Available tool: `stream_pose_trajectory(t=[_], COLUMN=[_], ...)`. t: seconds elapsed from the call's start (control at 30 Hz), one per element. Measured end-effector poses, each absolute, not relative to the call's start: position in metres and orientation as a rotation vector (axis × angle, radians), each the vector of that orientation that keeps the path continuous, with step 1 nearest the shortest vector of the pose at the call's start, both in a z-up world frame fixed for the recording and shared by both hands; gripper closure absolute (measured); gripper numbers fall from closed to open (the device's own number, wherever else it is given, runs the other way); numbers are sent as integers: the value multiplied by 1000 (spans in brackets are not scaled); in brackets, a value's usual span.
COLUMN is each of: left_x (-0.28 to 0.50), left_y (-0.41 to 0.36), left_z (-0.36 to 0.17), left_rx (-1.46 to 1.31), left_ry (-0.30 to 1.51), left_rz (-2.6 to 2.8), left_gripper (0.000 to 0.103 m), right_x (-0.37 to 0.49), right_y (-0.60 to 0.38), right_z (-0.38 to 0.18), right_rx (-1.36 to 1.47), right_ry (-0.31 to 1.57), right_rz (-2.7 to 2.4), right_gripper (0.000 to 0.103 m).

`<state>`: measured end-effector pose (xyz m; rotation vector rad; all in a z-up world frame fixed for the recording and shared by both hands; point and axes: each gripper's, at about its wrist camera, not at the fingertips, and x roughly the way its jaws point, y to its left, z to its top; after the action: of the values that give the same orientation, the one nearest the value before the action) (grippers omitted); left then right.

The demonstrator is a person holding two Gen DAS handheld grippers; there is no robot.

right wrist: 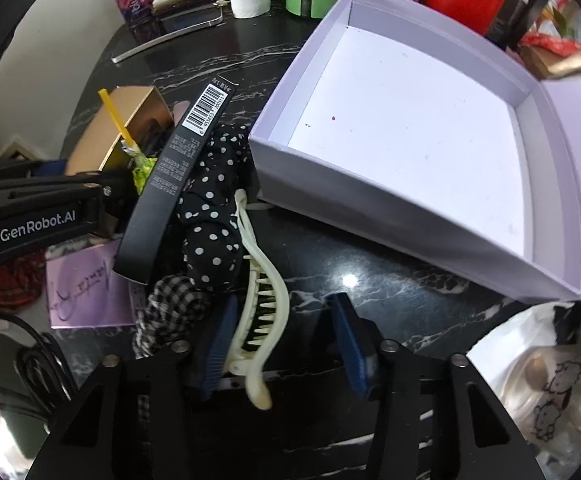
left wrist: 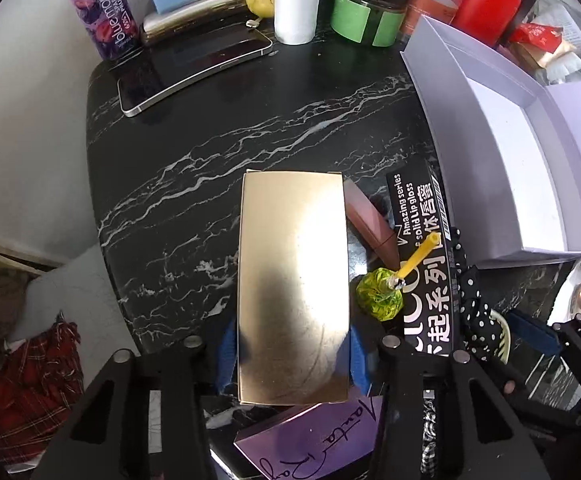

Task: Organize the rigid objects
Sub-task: 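Grasp the gold box with the left gripper while the right gripper grasps the cream claw clip, then lift the gold box and cream claw clip and carry both over the lavender box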

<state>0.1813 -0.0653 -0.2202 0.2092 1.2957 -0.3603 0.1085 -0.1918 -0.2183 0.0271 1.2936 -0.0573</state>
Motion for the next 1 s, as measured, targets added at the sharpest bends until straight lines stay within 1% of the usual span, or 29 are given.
stream_pose_trajectory(t=[0.07, 0.13, 0.37, 0.53, 1.0], left_x=[181, 179, 163, 149, 99], left_y=[-63, -60, -47, -39, -34], left_z=[-219, -218, -204, -192, -164], left_rx=[196, 192, 189, 181, 146], left_ry=[1302, 1300, 1288, 1287, 1287], left_rz=[-360, -355, -340, -326, -304], left_gripper=[59, 59, 59, 59, 59], right_x=[108, 108, 98, 76, 18], right_y=[-192, -194, -203, -204, -194], right_z=[-218, -218, -219, -218, -194], right_rx=[34, 44, 68, 63, 32], right_ry=[1283, 1283, 1308, 1319, 1304], right_rz=[-67, -79, -81, -80, -47], right_gripper=[76, 82, 82, 82, 82])
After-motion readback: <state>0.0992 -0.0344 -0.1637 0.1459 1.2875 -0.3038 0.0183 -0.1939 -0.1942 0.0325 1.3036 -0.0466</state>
